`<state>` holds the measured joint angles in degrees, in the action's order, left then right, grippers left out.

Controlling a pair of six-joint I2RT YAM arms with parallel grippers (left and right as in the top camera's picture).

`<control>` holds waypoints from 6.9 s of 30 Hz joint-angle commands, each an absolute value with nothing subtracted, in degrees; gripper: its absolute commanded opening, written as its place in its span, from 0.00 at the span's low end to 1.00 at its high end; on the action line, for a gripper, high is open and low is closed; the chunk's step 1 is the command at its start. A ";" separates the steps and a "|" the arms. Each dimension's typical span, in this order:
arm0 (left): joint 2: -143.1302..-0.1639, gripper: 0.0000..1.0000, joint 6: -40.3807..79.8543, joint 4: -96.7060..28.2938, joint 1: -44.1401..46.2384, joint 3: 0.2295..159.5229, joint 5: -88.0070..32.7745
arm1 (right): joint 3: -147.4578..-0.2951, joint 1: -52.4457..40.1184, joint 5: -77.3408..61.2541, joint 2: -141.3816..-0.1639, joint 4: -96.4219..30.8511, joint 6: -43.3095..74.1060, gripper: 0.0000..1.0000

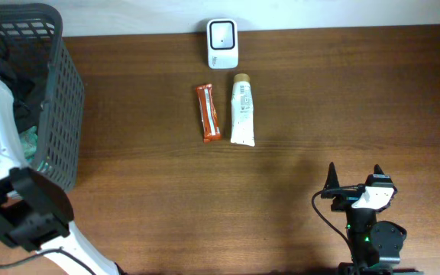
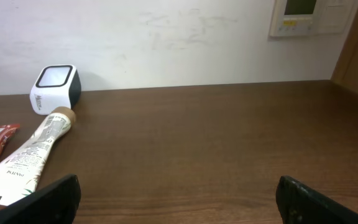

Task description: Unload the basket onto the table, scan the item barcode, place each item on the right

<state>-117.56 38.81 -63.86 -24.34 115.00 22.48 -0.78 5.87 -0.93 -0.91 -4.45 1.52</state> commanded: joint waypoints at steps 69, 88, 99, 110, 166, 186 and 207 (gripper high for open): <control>-133.86 0.90 4.93 -68.47 14.24 119.90 -3.84 | -0.32 5.98 -0.38 -0.47 -4.54 1.96 0.99; -122.85 0.99 32.97 -96.71 -27.24 169.27 10.76 | -0.32 5.98 -0.38 -0.47 -4.54 1.96 0.99; -122.89 0.94 50.78 -82.06 -27.59 121.56 14.70 | -0.32 5.98 -0.38 -0.47 -4.54 1.96 0.99; -122.91 0.49 53.12 -67.75 -30.50 96.75 16.12 | -0.32 5.98 -0.38 -0.47 -4.54 1.98 0.99; -118.34 0.99 10.87 -85.25 -3.49 179.78 -15.27 | -0.32 5.98 -0.38 -0.47 -4.54 1.96 0.99; -112.90 0.99 22.48 -96.71 -30.17 177.40 -11.99 | -0.32 5.98 -27.66 -0.47 21.65 28.25 0.99; -112.90 0.99 22.48 -96.71 -30.17 177.40 -11.99 | -79.53 2.00 -51.88 -102.67 -30.41 12.82 0.99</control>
